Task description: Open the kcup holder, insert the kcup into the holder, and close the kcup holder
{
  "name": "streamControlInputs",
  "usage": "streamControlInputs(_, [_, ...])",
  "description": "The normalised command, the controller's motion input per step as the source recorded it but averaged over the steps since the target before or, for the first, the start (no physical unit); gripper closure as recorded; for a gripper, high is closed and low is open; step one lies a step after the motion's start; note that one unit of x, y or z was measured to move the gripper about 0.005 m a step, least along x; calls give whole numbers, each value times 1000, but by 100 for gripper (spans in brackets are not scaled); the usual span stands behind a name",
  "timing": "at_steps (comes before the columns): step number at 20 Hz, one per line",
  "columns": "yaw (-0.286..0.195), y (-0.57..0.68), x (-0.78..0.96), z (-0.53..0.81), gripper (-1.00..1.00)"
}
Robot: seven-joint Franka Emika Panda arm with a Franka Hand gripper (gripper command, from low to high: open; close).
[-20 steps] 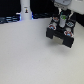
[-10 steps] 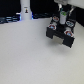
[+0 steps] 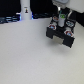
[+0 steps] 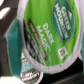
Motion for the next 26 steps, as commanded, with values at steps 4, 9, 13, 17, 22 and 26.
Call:
streamControlInputs(4, [16, 45, 16, -197, 100])
streamControlInputs(9, [-13, 43, 146, 318, 100])
streamControlInputs(13, [-17, 109, 298, 332, 100])
streamControlInputs(17, [16, 44, -1, -185, 100])
streamControlInputs(22, [23, 43, 7, -203, 100])
streamControlInputs(26, [9, 34, -1, -217, 100])
